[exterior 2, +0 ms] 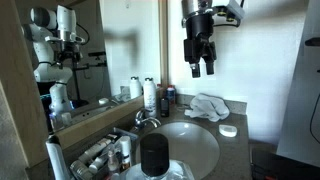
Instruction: Pick up the mouthwash and place it on the right near the mirror
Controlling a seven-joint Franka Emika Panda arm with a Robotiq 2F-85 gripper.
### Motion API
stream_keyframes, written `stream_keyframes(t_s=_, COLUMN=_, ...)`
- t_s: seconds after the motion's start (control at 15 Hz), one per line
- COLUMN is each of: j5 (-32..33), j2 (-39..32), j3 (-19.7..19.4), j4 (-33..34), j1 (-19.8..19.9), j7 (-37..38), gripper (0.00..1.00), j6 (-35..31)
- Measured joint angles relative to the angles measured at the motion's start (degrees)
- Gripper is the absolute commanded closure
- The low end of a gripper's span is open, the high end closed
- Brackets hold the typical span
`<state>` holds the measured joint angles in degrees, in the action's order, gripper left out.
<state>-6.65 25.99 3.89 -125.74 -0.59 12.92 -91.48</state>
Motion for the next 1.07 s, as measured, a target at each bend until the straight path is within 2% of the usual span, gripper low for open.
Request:
stream_keyframes(t_s=0.8, j5=0.0, j2=-0.04, j3=0.12, j4=0.01, j1=-0.03, j7=-0.03, gripper=0.0, j6=-0.03)
stream_keyframes(t_s=1.07, j5=0.0, j2=-0.63, j3=2.68, j4=0.74, j1=-1.75, j7=-0.12, gripper=0.0, j6=-0.11)
